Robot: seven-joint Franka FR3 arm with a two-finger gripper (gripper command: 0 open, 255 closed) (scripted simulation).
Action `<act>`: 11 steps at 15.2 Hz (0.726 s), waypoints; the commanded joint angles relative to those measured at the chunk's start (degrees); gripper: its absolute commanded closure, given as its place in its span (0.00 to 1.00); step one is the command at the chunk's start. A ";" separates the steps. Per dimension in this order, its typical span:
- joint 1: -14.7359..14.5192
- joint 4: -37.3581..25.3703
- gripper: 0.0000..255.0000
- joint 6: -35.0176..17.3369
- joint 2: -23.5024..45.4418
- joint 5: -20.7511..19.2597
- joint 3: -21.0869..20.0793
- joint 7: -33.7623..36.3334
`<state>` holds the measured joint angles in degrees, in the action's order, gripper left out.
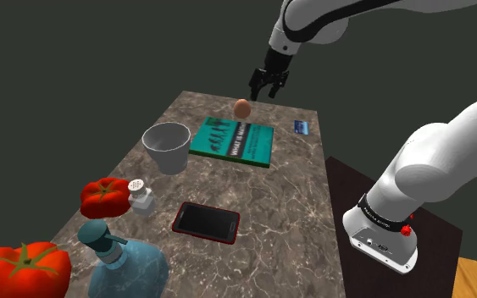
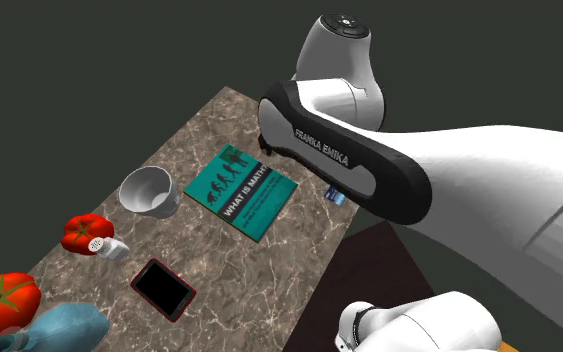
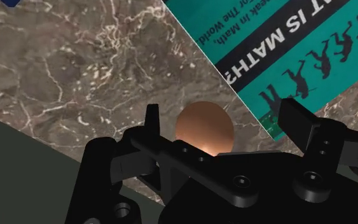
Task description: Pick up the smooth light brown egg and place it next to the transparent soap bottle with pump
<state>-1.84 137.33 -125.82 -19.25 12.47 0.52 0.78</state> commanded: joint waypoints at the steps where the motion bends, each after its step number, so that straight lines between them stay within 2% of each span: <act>1: -0.48 -1.77 0.00 -3.52 4.46 1.70 0.51 -1.62; 4: -1.08 -4.59 0.00 -7.73 10.67 4.66 1.17 -4.42; 11: -1.79 -3.30 0.00 -12.90 14.52 6.28 0.60 -5.44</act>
<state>-3.48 134.03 -137.91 -5.48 18.50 1.24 -4.57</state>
